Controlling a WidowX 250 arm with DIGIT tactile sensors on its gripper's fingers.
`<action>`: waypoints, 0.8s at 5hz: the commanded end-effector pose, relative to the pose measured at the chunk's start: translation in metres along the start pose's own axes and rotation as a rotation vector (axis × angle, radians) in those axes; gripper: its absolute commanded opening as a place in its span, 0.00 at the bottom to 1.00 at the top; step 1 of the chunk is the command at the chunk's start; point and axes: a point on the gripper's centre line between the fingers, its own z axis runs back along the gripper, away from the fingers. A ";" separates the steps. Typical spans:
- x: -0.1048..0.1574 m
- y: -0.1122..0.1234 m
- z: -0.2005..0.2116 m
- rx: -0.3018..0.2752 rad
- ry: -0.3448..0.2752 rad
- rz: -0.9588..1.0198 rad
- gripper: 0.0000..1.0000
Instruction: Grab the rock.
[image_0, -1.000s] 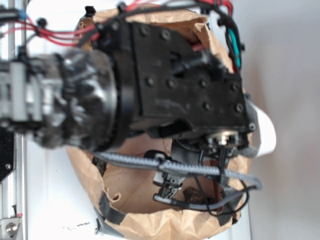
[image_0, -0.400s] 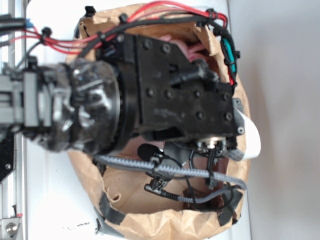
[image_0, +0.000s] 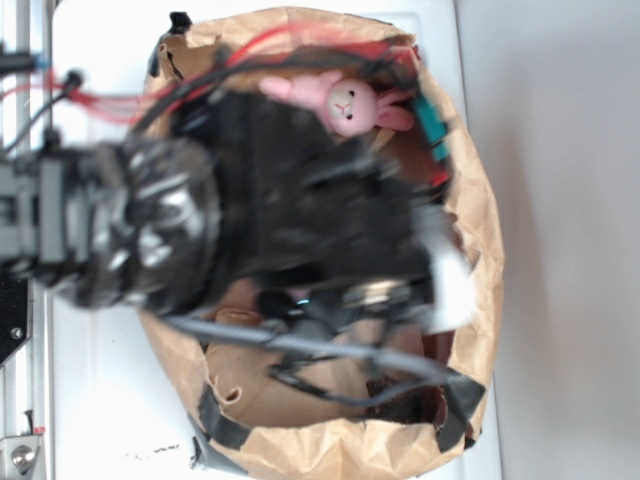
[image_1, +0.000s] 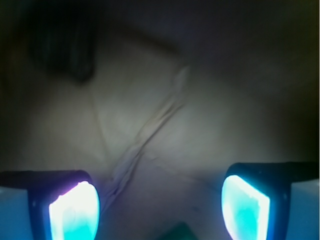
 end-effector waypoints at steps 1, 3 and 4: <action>-0.010 -0.016 0.013 -0.010 -0.241 -0.281 1.00; 0.023 -0.016 -0.001 0.012 -0.240 -0.270 1.00; 0.038 -0.021 -0.010 0.030 -0.251 -0.262 1.00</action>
